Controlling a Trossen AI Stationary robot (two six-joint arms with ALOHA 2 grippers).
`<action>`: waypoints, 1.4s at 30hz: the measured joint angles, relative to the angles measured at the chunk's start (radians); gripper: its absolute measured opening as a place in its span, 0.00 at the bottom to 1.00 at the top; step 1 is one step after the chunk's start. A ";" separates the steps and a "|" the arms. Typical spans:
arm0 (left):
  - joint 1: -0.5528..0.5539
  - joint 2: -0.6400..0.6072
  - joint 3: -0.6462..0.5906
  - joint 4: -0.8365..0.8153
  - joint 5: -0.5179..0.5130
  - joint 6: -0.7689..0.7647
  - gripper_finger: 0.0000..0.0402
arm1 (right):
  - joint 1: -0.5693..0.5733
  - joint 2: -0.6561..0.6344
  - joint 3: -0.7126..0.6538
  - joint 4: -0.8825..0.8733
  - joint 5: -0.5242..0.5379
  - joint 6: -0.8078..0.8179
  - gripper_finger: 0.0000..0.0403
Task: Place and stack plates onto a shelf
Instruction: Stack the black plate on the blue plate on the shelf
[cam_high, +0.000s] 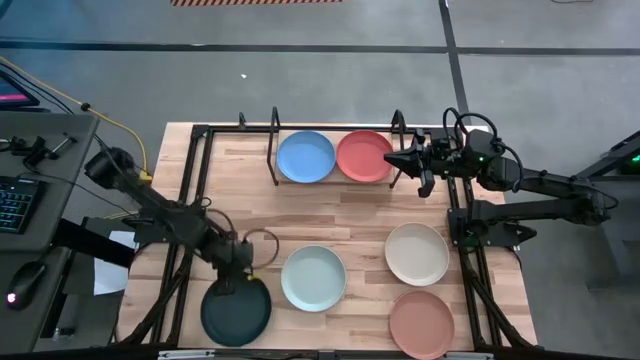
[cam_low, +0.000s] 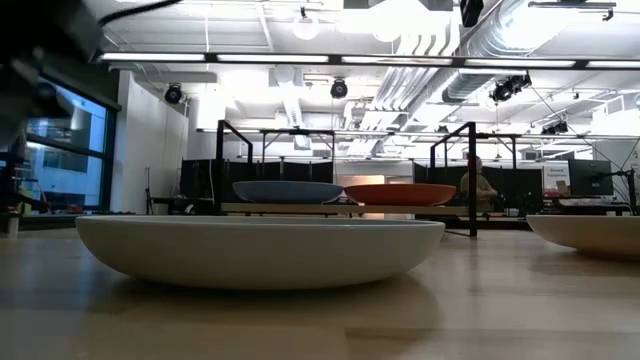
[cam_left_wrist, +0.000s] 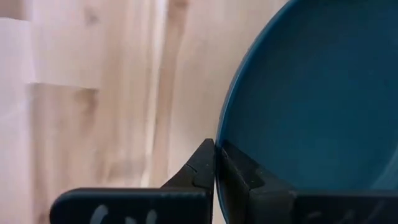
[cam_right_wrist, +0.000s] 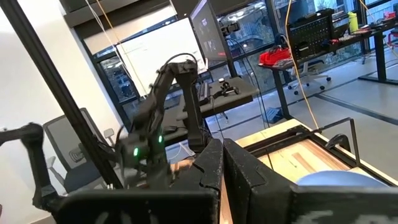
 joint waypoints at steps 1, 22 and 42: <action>0.019 -0.033 0.011 -0.028 0.000 -0.004 0.00 | 0.000 0.000 0.000 -0.003 0.000 0.000 0.00; 0.678 0.075 0.365 0.353 -0.498 0.146 0.00 | 0.000 0.000 0.000 -0.026 0.009 0.003 0.00; 1.085 0.256 0.431 0.163 -0.394 0.198 0.00 | 0.000 0.000 0.000 -0.035 0.017 0.003 0.00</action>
